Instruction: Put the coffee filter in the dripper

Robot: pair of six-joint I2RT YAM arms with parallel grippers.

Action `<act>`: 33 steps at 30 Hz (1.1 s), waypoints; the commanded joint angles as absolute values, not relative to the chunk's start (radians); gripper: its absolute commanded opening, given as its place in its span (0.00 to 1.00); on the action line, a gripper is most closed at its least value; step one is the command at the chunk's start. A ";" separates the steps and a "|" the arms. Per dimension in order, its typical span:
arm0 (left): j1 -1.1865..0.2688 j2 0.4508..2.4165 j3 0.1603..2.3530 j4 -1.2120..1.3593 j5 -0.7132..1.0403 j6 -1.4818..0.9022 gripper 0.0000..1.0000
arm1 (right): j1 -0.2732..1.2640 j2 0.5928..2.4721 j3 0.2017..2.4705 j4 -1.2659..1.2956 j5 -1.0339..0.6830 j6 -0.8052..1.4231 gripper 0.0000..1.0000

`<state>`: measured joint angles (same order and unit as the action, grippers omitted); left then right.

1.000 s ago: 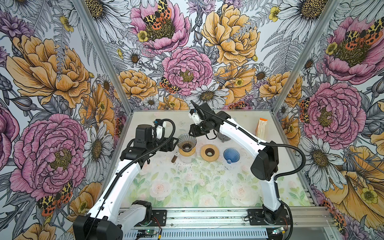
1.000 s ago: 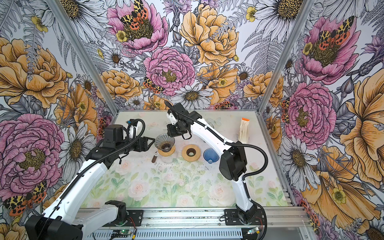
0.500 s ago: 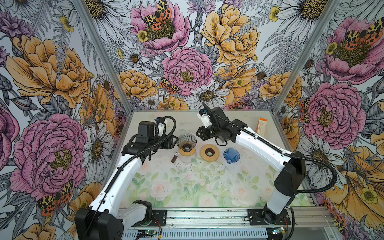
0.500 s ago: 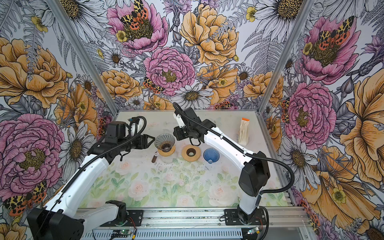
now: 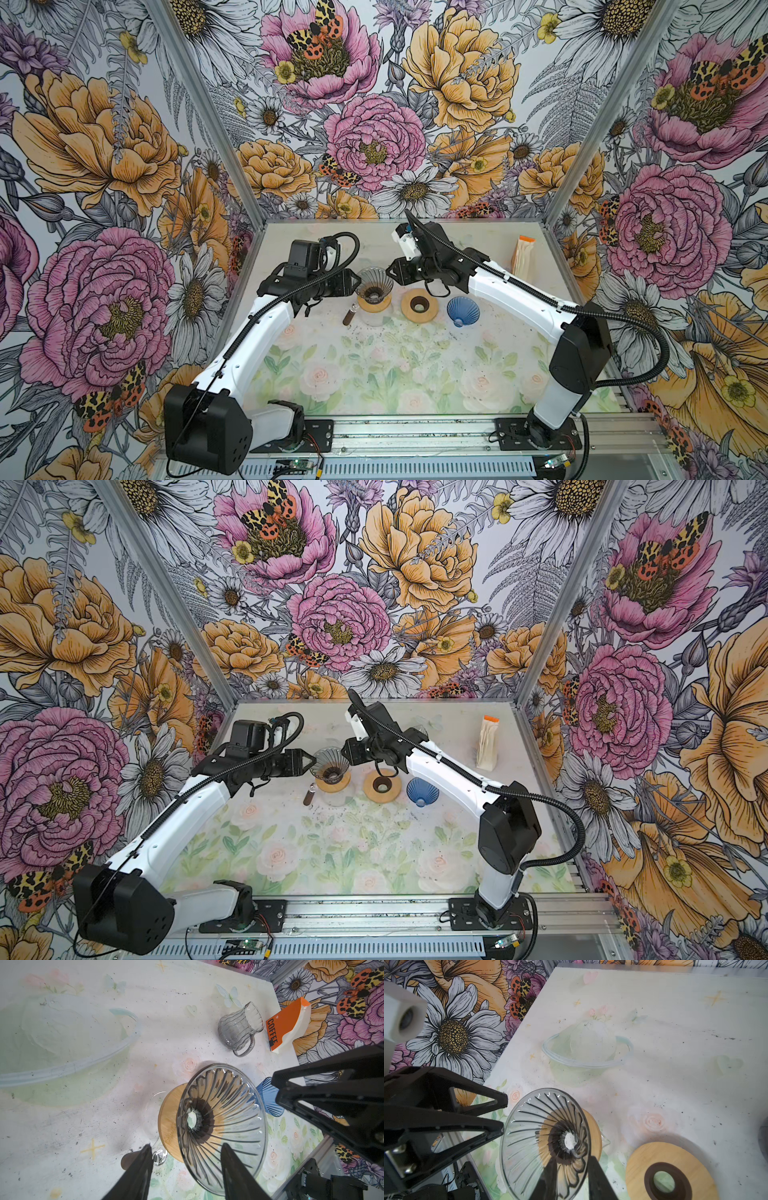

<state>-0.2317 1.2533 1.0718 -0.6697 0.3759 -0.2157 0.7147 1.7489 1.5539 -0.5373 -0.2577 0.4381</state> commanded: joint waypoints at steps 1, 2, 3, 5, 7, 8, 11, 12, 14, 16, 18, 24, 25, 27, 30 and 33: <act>-0.241 1.268 1.104 -0.666 0.358 -0.229 0.52 | 0.722 1.780 1.574 -0.516 -0.287 0.462 0.27; -0.241 1.276 1.106 -0.666 0.362 -0.227 0.51 | 0.722 1.785 1.574 -0.515 -0.288 0.463 0.27; -0.240 1.281 1.107 -0.665 0.368 -0.227 0.49 | 0.724 1.787 1.575 -0.518 -0.292 0.463 0.26; -0.241 1.290 1.109 -0.666 0.374 -0.226 0.48 | 0.727 1.794 1.573 -0.520 -0.289 0.464 0.26; -0.241 1.292 1.110 -0.667 0.377 -0.227 0.48 | 0.729 1.797 1.572 -0.523 -0.286 0.463 0.26; -0.242 1.290 1.109 -0.666 0.377 -0.225 0.47 | 0.729 1.799 1.572 -0.525 -0.284 0.464 0.26; -0.242 1.290 1.105 -0.667 0.378 -0.221 0.44 | 0.731 1.802 1.569 -0.529 -0.267 0.465 0.25; -0.242 1.292 1.104 -0.667 0.378 -0.219 0.44 | 0.731 1.801 1.568 -0.531 -0.263 0.465 0.26; -0.242 1.295 1.102 -0.666 0.379 -0.219 0.44 | 0.732 1.796 1.569 -0.533 -0.258 0.460 0.26; -0.242 1.297 1.104 -0.666 0.378 -0.215 0.44 | 0.732 1.790 1.574 -0.532 -0.258 0.455 0.26; -0.242 1.301 1.106 -0.666 0.379 -0.214 0.43 | 0.732 1.780 1.580 -0.532 -0.259 0.446 0.26; -0.241 1.307 1.102 -0.666 0.385 -0.208 0.38 | 0.729 1.735 1.584 -0.533 -0.206 0.437 0.28; -0.240 1.307 1.099 -0.666 0.388 -0.207 0.38 | 0.727 1.729 1.578 -0.534 -0.197 0.437 0.28; -0.241 1.308 1.097 -0.665 0.389 -0.204 0.38 | 0.723 1.722 1.567 -0.534 -0.182 0.437 0.29; -0.239 1.313 1.097 -0.666 0.392 -0.203 0.37 | 0.712 1.727 1.558 -0.538 -0.184 0.442 0.29; -0.238 1.317 1.100 -0.666 0.395 -0.202 0.36 | 0.707 1.747 1.562 -0.544 -0.200 0.452 0.29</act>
